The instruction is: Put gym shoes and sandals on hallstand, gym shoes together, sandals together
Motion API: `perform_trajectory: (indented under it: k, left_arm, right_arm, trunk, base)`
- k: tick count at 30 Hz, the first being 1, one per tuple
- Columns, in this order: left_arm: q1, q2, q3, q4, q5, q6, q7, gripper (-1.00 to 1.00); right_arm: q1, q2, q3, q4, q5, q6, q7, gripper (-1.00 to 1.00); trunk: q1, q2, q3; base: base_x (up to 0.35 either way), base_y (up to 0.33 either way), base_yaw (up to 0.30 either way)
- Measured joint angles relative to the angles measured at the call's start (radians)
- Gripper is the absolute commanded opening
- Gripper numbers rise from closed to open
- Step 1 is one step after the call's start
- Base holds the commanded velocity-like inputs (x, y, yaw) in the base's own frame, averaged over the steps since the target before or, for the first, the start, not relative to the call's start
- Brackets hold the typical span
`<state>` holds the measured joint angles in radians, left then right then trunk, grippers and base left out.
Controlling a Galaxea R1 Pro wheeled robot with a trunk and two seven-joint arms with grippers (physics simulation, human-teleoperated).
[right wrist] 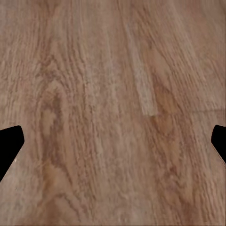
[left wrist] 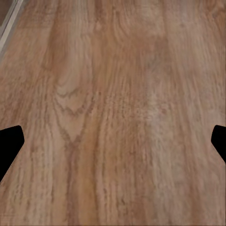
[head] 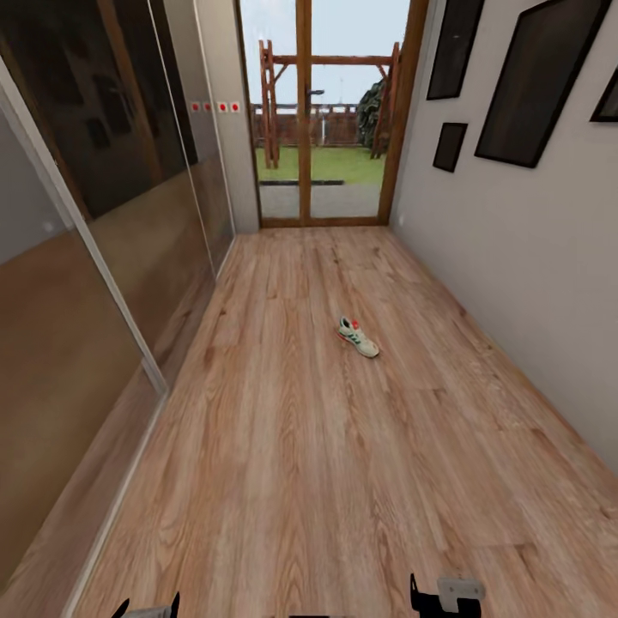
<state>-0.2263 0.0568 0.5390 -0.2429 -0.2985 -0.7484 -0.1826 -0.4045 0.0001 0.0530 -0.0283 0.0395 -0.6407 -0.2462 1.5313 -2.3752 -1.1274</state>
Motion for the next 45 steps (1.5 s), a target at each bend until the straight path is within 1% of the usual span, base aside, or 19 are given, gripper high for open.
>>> perform_trajectory:
  k: [10,20,41,45]
  left_arm:
    - [0.000,0.000,0.000,0.000,0.000,0.000,0.000,1.00]
    - [0.000,0.000,0.000,0.000,0.000,0.000,0.000,1.00]
    - [0.000,0.000,0.000,0.000,-0.001,0.000,0.000,1.00]
    - [0.000,0.000,0.000,0.000,-0.001,0.000,0.000,1.00]
  right_arm:
    - [0.000,0.000,0.000,0.000,0.000,0.000,-0.001,1.00]
    - [0.000,-0.007,0.000,0.000,-0.001,0.000,-0.001,1.00]
    - [0.000,-0.006,0.000,0.000,-0.001,0.000,-0.001,1.00]
    - [0.000,-0.006,0.000,0.000,-0.001,0.000,-0.001,1.00]
  trunk:
    - [0.000,0.000,0.000]
    - [0.000,0.000,0.000]
    - [0.000,0.000,0.000]
    - [0.000,0.000,0.000]
  base:
    - [0.339,0.000,0.000]
    - [0.338,0.000,0.000]
    - [0.337,0.000,0.000]
    - [0.235,0.020,-0.076]
